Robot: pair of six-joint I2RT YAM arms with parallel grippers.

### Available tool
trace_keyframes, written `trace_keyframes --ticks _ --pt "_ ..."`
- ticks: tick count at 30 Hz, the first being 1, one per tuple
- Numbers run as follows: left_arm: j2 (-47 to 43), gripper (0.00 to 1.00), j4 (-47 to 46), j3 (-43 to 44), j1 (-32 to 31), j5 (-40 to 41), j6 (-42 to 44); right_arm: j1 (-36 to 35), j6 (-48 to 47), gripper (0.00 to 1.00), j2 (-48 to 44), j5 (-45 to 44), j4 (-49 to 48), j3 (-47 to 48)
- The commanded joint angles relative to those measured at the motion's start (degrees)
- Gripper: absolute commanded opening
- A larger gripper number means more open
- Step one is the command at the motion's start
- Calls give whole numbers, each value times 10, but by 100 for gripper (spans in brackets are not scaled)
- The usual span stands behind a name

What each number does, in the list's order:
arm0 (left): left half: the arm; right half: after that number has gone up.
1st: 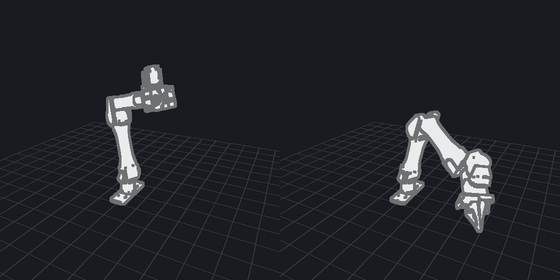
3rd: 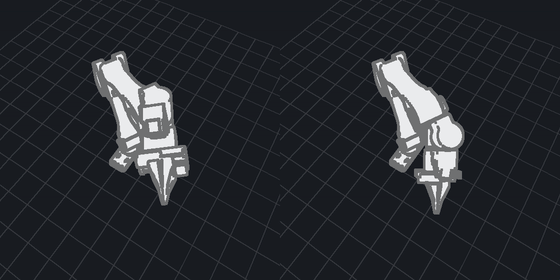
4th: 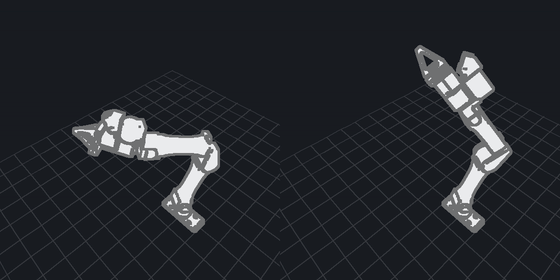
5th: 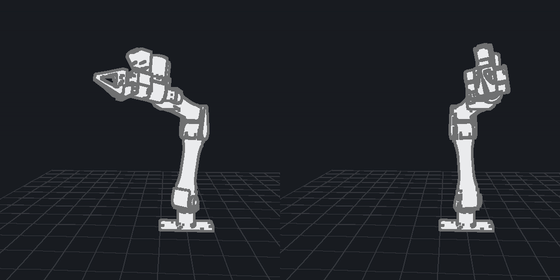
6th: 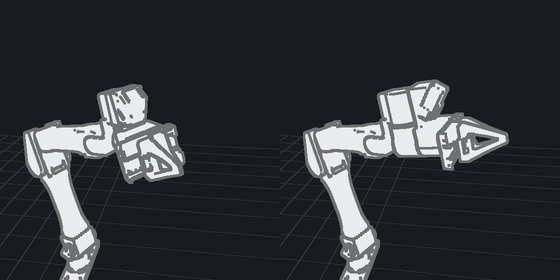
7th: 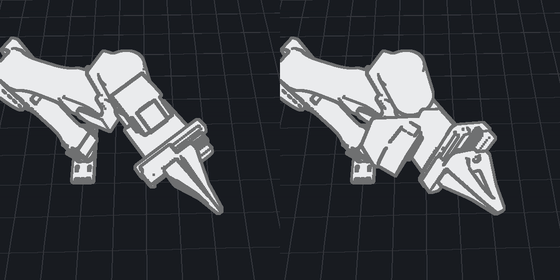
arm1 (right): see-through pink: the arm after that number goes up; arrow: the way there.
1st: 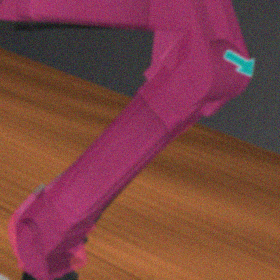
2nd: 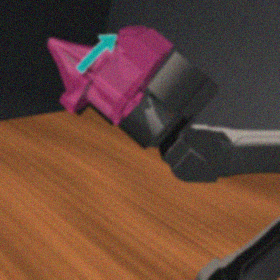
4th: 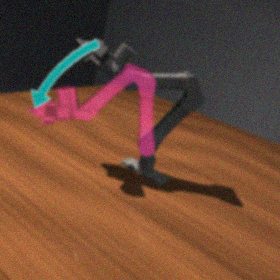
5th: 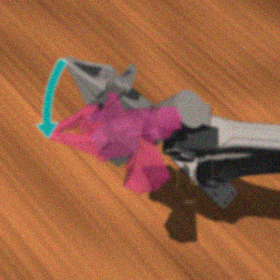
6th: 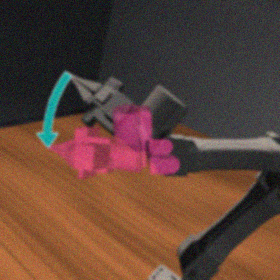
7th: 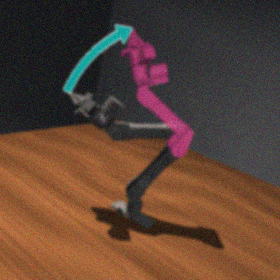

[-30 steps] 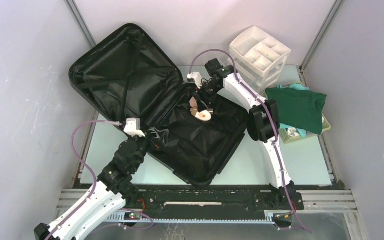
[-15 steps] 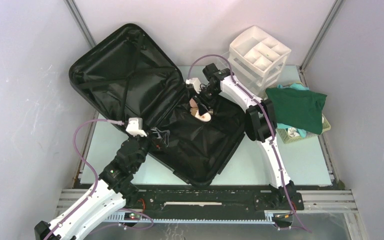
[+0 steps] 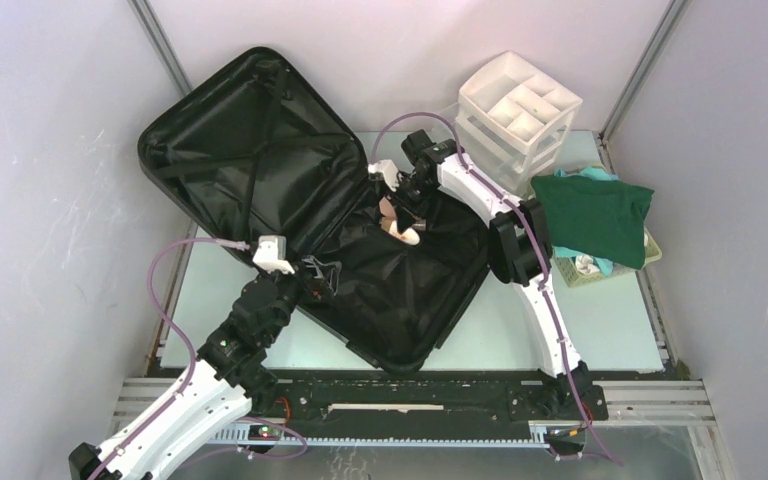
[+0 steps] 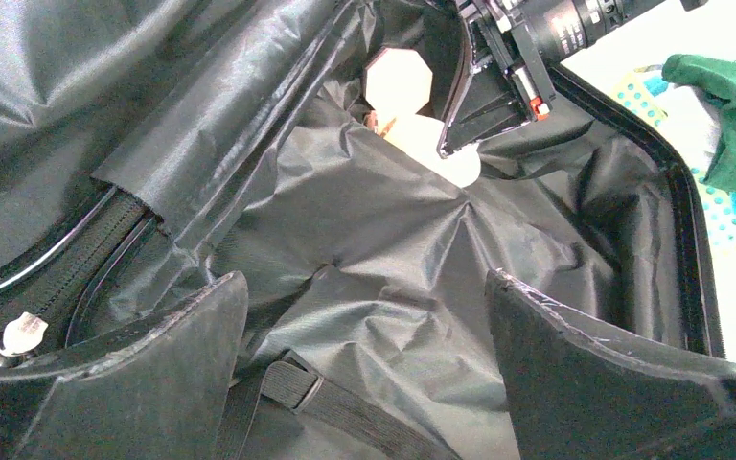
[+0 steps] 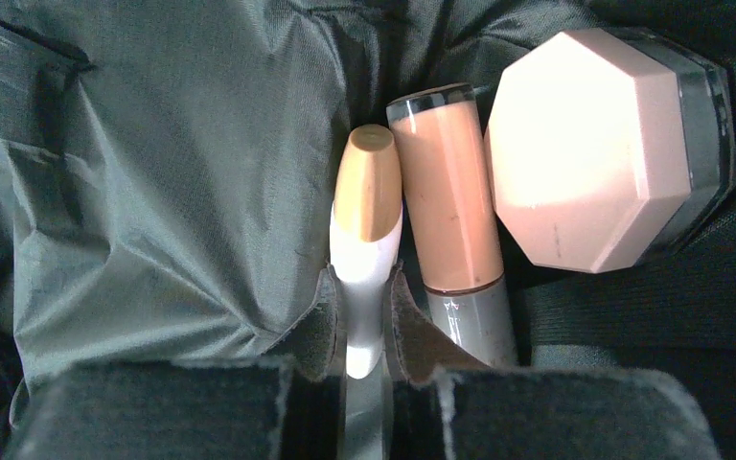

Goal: Open, take out, and arrange the luggage

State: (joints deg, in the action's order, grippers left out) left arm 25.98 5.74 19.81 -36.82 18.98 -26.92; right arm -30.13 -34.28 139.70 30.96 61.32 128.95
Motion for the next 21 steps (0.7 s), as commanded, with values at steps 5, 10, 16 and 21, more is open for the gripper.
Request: trace_keyframes --ticks 5,10,16,21 --pt "-16 96 -6 -7 3 -12 3 5 -18 0 -98 25 29 -8" --pt "-12 96 -7 -2 3 -15 -1 27 -26 0 -151 45 28 -15" --pt "-11 95 -7 0 3 -18 -6 52 -16 0 -210 60 7 -31" --pt "-12 96 -8 0 4 -18 -8 75 -7 0 -258 58 -22 -48"
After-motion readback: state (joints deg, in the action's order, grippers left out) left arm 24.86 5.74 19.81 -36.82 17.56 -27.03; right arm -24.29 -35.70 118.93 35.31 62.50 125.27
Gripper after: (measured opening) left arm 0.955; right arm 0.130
